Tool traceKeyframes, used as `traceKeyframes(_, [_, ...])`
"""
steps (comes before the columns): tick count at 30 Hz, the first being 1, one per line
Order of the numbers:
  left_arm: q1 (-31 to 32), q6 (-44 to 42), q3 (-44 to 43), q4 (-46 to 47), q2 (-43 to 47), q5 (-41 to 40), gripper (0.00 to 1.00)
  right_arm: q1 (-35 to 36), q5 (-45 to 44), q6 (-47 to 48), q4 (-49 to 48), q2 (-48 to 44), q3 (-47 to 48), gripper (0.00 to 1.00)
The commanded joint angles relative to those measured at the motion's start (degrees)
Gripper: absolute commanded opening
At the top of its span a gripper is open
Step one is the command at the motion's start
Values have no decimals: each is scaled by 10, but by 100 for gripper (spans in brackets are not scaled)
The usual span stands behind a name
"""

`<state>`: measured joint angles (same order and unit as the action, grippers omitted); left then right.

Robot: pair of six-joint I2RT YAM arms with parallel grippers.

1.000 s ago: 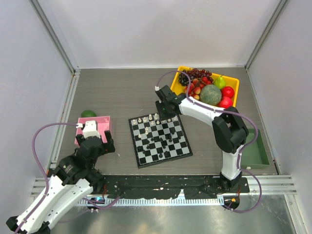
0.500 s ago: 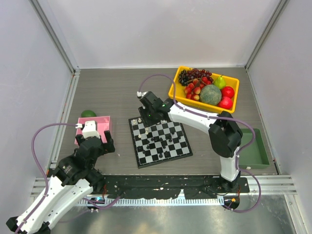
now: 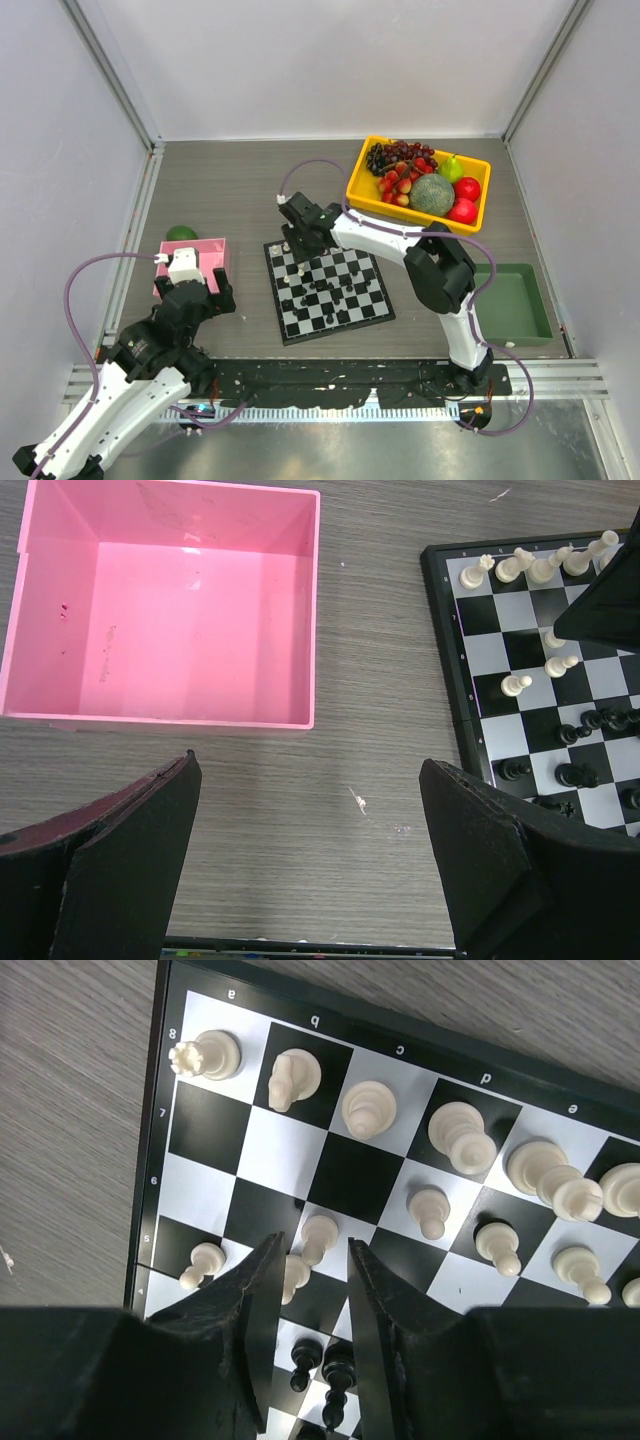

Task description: Set up the chess pieces on the board

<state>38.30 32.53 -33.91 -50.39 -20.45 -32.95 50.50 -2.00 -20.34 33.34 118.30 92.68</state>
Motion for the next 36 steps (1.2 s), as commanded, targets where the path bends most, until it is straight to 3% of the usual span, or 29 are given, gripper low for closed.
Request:
traceKeyframes(1, [1, -1, -2, 24, 5, -8, 99, 0, -6, -5, 5, 3, 30, 36])
traceKeyframes(9, [1, -1, -1, 24, 4, -8, 99, 1, -5, -3, 4, 9, 38, 18])
traceKeyframes(36, [1, -2, -2, 25, 1, -8, 99, -11, -45, -1, 10, 43, 68, 18])
